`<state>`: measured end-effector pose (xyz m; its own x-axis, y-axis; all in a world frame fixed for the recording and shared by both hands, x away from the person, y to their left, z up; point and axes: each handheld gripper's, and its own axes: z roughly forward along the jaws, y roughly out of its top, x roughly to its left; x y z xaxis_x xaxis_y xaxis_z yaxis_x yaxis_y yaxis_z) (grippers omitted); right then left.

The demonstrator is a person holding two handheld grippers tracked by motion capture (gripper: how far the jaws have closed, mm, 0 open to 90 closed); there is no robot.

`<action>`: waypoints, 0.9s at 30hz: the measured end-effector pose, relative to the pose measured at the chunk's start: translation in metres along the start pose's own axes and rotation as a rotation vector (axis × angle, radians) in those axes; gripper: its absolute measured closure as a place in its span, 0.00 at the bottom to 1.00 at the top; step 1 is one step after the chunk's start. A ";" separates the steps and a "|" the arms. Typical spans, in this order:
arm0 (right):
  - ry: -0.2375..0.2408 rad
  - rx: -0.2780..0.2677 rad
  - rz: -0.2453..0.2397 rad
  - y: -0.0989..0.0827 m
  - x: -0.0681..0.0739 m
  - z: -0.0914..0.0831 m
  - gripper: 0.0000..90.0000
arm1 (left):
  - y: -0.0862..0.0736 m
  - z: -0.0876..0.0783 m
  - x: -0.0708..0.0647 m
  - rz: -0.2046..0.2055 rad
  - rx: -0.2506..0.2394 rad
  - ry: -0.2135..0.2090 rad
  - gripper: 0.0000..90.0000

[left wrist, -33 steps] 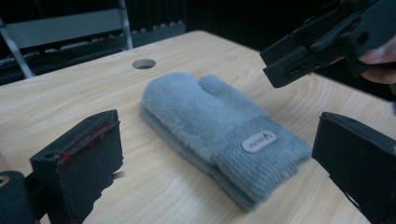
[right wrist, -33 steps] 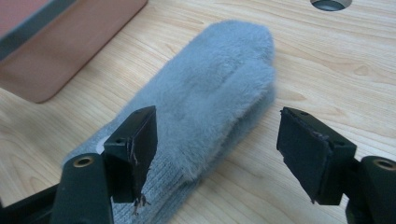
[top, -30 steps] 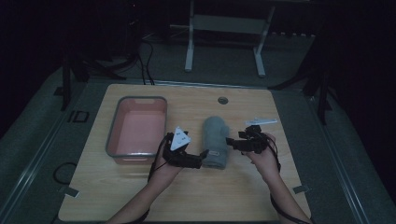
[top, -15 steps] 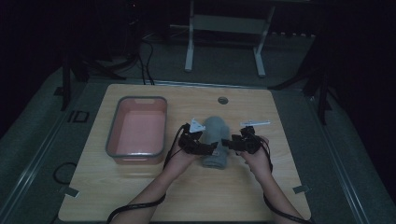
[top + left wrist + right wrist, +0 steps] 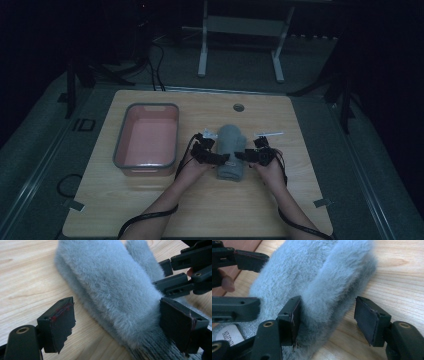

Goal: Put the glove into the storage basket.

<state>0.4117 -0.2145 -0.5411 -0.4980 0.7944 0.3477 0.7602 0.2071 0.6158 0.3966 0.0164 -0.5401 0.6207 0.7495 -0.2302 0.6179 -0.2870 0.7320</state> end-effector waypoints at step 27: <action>0.004 0.032 -0.028 -0.001 0.008 0.006 0.84 | 0.004 0.022 0.008 -0.024 0.023 -0.201 0.74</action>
<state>0.4090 -0.2048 -0.5434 -0.5210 0.7856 0.3338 0.7588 0.2472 0.6026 0.4145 0.0077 -0.5536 0.6881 0.6229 -0.3721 0.6429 -0.2857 0.7107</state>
